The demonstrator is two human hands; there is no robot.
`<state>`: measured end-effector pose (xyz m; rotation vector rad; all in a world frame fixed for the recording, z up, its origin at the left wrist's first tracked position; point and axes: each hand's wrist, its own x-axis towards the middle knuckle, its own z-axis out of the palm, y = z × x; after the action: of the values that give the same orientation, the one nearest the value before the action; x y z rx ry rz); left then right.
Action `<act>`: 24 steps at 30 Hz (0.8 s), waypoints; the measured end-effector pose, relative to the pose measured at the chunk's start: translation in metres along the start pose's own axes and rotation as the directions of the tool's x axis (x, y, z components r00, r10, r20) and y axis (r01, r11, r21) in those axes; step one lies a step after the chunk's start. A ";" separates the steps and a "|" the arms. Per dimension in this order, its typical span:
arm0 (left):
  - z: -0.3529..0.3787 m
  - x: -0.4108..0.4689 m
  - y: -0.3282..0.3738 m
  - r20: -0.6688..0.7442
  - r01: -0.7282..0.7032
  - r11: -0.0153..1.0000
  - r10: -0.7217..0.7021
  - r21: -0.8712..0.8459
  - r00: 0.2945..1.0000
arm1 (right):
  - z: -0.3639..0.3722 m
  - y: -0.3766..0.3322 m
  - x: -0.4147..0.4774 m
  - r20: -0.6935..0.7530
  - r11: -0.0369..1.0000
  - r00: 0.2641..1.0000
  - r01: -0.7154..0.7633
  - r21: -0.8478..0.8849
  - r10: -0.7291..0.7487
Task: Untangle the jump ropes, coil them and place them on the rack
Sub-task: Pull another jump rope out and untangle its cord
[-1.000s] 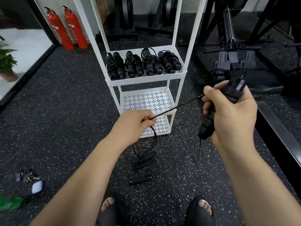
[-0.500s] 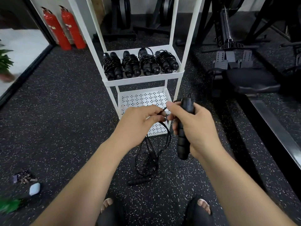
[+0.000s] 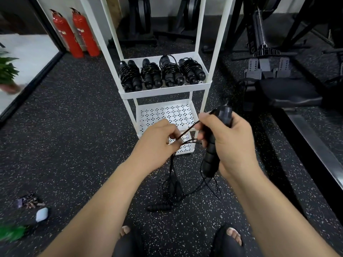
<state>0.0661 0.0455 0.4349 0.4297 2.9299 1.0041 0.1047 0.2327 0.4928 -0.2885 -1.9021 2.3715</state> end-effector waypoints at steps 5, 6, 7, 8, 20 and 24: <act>0.002 0.001 -0.016 0.134 0.029 0.992 -0.046 0.127 0.990 | -0.015 -0.021 0.001 -0.073 0.990 0.996 0.065 0.129 -0.056; 0.001 0.001 -0.018 0.136 0.045 0.991 -0.062 0.129 0.989 | -0.018 -0.025 0.002 -0.090 0.985 0.993 0.084 0.152 -0.070; 0.001 0.001 -0.019 0.138 0.066 0.990 -0.083 0.123 0.987 | -0.021 -0.029 0.003 -0.105 0.980 0.991 0.099 0.172 -0.082; 0.000 0.002 -0.020 0.141 0.093 0.990 -0.107 0.108 0.984 | -0.024 -0.031 0.004 -0.120 0.976 0.989 0.110 0.190 -0.088; -0.021 -0.003 0.019 -0.079 -0.012 0.953 -0.013 -0.303 0.997 | -0.016 0.000 0.008 0.097 0.991 0.988 -0.126 0.055 0.120; -0.020 -0.005 0.028 -0.121 -0.138 0.952 0.109 -0.272 0.987 | -0.001 0.015 0.003 0.094 0.987 0.982 -0.161 -0.021 0.162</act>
<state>0.0762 0.0535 0.4674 0.5693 2.8130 1.4752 0.1022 0.2307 0.4779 -0.3489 -2.0091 2.5187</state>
